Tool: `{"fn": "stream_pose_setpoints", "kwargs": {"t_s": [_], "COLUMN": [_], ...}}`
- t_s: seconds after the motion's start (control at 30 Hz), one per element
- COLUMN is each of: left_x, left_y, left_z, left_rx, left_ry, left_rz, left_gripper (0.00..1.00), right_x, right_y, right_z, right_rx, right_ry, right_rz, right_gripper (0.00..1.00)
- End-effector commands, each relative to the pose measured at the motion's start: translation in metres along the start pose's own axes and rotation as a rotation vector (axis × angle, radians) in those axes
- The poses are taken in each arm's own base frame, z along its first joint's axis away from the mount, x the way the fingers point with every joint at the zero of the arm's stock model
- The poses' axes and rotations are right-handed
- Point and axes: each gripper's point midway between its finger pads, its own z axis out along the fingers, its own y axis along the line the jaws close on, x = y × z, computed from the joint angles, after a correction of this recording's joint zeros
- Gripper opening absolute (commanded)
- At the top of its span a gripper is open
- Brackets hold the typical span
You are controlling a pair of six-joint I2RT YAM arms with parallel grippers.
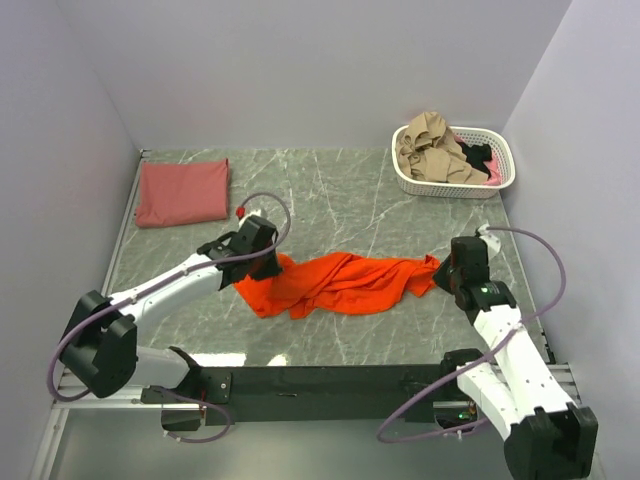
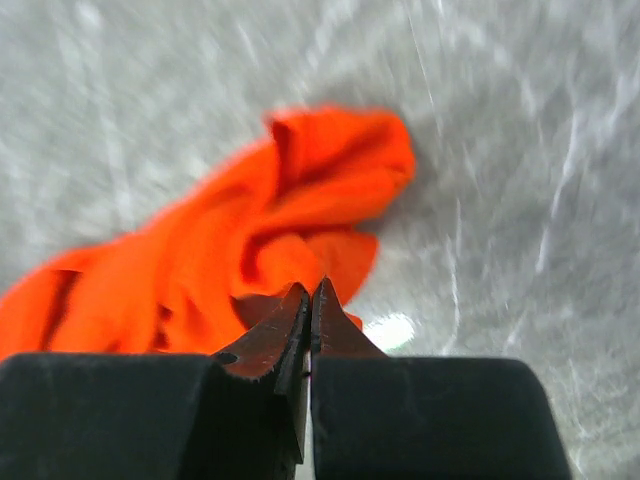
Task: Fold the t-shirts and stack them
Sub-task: Flatten the tshirt out
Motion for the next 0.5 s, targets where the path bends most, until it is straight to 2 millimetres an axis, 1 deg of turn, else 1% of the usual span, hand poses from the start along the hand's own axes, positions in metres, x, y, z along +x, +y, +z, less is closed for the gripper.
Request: {"fn": "stream_pose_setpoints", "kwargs": {"t_s": [0.0,0.03,0.07,0.13,0.17,0.2,0.23,0.27,0.3,0.33,0.37,0.4,0.43,0.47], "left_x": [0.02,0.019,0.014,0.007,-0.008,-0.016,-0.025,-0.036,-0.052,-0.061,-0.077,-0.085,-0.091,-0.099], "left_y": [0.009,0.013,0.015,0.016,0.007,0.002,-0.003,-0.009,-0.018,-0.021,-0.031,-0.032,-0.035,-0.038], "left_z": [0.004,0.003,-0.002,-0.013,-0.028,-0.038,-0.048,-0.068,-0.085,-0.098,-0.126,-0.139,-0.153,-0.174], "left_rx": [-0.006,-0.024,-0.034,-0.042,-0.009,0.011,0.032,0.069,0.098,0.115,0.17,0.182,0.207,0.246], "left_ry": [0.051,0.042,0.017,-0.006,-0.061,-0.089,-0.117,-0.161,-0.214,-0.249,-0.309,-0.344,-0.374,-0.414], "left_rz": [-0.014,-0.018,-0.022,-0.022,-0.031,-0.034,-0.036,-0.044,-0.055,-0.058,-0.073,-0.082,-0.082,-0.091], "left_gripper": [0.05,0.01,0.01,0.01,0.0,0.0,0.01,0.01,0.0,0.01,0.0,0.0,0.01,0.01], "right_x": [0.025,0.025,0.025,0.01,0.002,-0.017,-0.031,-0.042,-0.065,-0.08,-0.09,-0.113,-0.123,-0.131], "right_y": [-0.009,-0.013,-0.015,-0.012,-0.015,-0.006,0.0,0.001,0.011,0.015,0.013,0.02,0.019,0.019], "right_z": [0.009,0.011,0.01,0.002,-0.003,-0.013,-0.026,-0.036,-0.054,-0.072,-0.085,-0.111,-0.13,-0.145], "right_rx": [0.023,0.043,0.057,0.057,0.079,0.06,0.03,0.026,-0.011,-0.045,-0.041,-0.078,-0.099,-0.113], "right_ry": [0.082,0.083,0.085,0.04,0.017,-0.033,-0.082,-0.119,-0.185,-0.244,-0.28,-0.351,-0.4,-0.43], "right_rz": [-0.034,-0.042,-0.046,-0.042,-0.033,-0.016,-0.001,0.008,0.028,0.05,0.056,0.079,0.092,0.097], "right_gripper": [0.0,0.0,0.0,0.0,0.0,0.0,0.0,0.0,0.0,0.0,0.0,0.0,0.0,0.0]}}
